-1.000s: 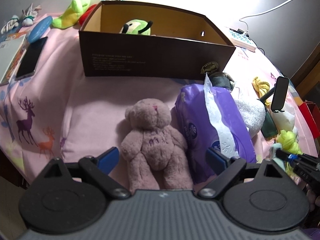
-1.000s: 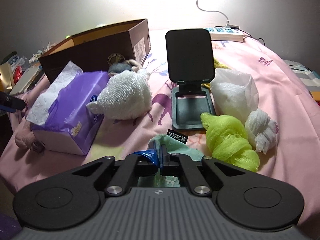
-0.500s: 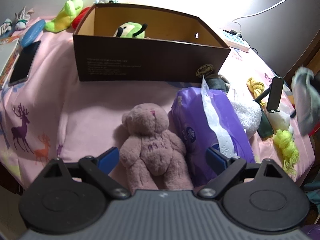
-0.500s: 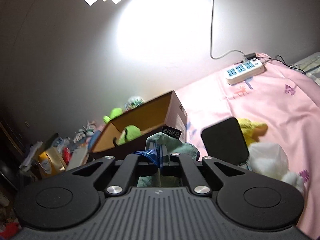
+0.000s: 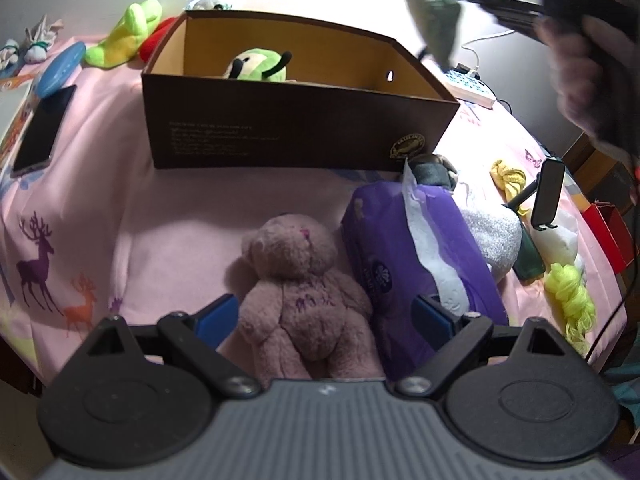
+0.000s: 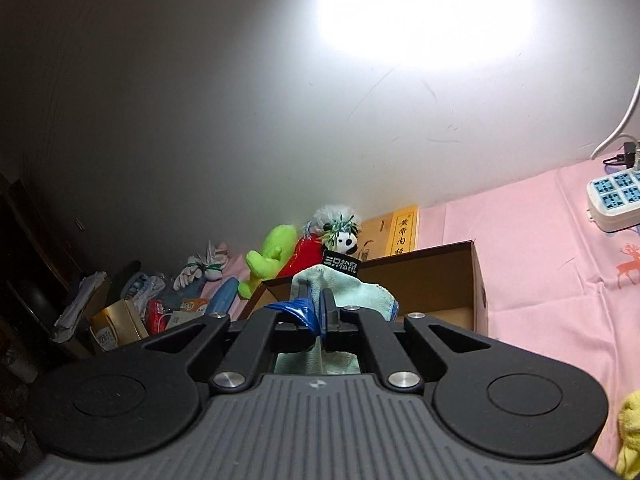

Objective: Organize soft objects
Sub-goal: 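Carry the teal pouch into the brown box and release it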

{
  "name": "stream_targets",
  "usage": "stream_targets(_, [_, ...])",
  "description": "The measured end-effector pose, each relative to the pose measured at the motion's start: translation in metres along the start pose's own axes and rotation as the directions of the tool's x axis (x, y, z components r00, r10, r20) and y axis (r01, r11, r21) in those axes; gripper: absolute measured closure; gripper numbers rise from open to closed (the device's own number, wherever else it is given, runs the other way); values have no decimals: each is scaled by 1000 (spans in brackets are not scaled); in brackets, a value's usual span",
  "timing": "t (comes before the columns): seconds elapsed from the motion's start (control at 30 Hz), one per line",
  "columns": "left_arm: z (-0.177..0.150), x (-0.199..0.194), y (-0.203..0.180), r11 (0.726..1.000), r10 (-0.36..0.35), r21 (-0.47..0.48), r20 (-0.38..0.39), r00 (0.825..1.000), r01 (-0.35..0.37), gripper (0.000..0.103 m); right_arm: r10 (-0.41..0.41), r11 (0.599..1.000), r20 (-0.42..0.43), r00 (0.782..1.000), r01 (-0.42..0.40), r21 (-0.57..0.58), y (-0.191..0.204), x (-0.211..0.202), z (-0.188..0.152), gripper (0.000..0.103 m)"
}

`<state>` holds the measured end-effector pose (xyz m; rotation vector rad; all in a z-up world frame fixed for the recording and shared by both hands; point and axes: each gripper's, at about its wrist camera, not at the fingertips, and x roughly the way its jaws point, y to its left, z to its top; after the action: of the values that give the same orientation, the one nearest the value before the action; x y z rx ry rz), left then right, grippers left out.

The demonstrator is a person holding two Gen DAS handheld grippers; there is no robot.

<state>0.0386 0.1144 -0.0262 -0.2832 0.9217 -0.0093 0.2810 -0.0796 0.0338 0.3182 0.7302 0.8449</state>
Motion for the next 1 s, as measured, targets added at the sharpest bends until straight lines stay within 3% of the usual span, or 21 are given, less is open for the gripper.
stream_targets(0.17, [-4, 2, 8, 999, -12, -33, -11, 1000, 12, 11, -93, 996, -145, 985, 90, -25, 1, 72, -14, 103])
stream_targets(0.27, [-5, 4, 12, 998, -19, -55, -18, 1000, 18, 11, -152, 988, -190, 970, 144, -55, 2, 101, -28, 103])
stream_targets(0.43, [-7, 9, 18, 996, -27, -82, -34, 999, 24, 11, -166, 985, -304, 938, 169, -15, -7, 131, -42, 103])
stream_targets(0.7, [-1, 15, 19, 996, 0, -93, -44, 999, -4, 11, -84, 987, -281, 956, 119, 112, -22, 106, -39, 103])
stream_targets(1.0, [16, 22, 9, 996, 63, -59, -64, 996, -67, 11, -49, 999, -163, 985, 52, 16, -9, 21, -53, 102])
